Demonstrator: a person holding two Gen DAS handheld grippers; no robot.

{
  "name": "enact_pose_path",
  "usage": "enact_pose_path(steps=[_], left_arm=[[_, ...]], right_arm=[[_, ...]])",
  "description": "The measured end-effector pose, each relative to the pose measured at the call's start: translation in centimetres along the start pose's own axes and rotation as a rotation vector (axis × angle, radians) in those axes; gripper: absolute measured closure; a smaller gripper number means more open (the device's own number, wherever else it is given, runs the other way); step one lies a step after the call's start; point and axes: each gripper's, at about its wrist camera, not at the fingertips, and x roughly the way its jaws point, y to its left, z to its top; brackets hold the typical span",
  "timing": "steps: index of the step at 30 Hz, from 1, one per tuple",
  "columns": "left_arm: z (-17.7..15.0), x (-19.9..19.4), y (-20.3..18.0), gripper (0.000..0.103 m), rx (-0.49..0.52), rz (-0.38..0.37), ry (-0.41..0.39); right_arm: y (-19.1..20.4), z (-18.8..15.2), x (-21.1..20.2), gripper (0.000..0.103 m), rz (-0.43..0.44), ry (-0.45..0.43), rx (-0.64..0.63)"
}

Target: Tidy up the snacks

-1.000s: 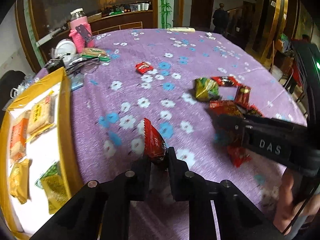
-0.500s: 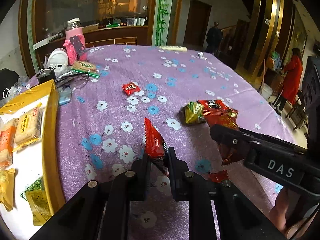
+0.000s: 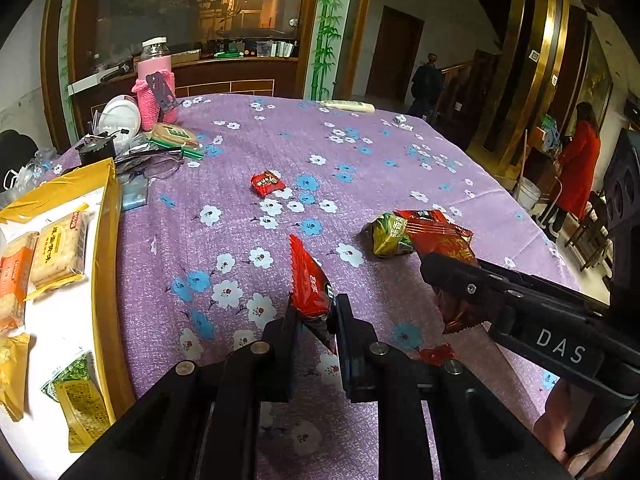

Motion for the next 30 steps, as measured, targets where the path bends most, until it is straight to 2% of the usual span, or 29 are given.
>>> enact_pose_path(steps=[30], left_arm=[[-0.08, 0.48, -0.1, 0.088, 0.009, -0.007, 0.016]], right_arm=[[-0.05, 0.09, 0.54, 0.068, -0.027, 0.006, -0.001]])
